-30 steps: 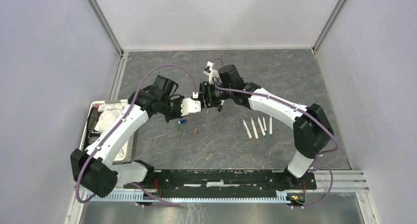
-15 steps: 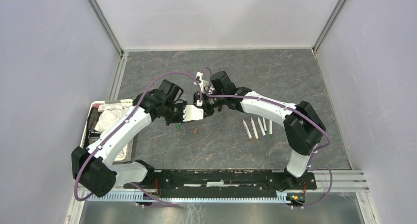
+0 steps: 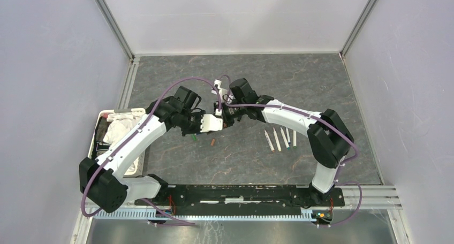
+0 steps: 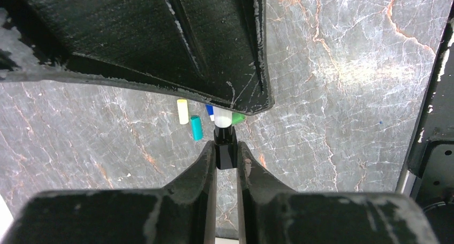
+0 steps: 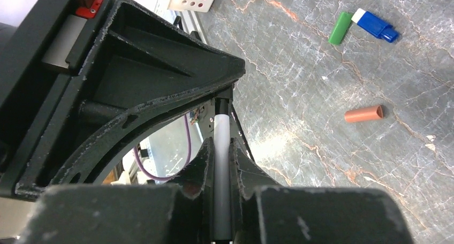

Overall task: Open the pen caps
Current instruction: Pick up the pen from the center of the board.

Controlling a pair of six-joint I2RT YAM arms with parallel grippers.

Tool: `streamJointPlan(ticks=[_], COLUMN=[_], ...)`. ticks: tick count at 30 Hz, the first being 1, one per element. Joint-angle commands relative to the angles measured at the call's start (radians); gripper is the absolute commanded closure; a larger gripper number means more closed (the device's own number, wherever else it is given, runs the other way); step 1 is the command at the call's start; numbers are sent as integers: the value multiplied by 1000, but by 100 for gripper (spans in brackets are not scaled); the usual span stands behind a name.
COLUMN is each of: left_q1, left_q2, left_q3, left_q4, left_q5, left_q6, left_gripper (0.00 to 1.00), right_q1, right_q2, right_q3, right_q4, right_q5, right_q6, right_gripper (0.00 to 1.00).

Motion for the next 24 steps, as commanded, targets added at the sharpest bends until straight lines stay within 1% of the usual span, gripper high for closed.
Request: streamJointPlan(ticks=[1,2,4,6,7,11,16,21,24], left_q1=[-6,-5,-4,5,14,45,50,49,49], left_q2=[18,20,19,12,10,28,63,81,105], left_q3=[52,55,59,65,70,120,159,153,164], left_q4=[5,13,23,32,23,-51,-143,-153,-152], left_q5=[24,27,38,77,107,252,380,447,454], left_q6=[-4,-20,-43,-65,-70,-72,-39,-38,-46], left_gripper=[71,60,45,38,36,34,33,32,32], right_q1=[-15,-19,-28,-39,-44,-63,-65,-65,-64], right_q2=[-48,-61,-87,-116,-134,-208,-239,-233,-229], right_q3=[-50,-68,-105,-141,-164,-252,-309,-318,-309], right_q4=[47,59,86,117,130,235,332,418,421], right_q5=[-53,-57,-69,-85,-94,-128,-149,-158,-149], right_q6=[-34,-33,-33,-40,-43,-31,6,65,70], right_gripper=[100,100,100,100,100,100,100,100,100])
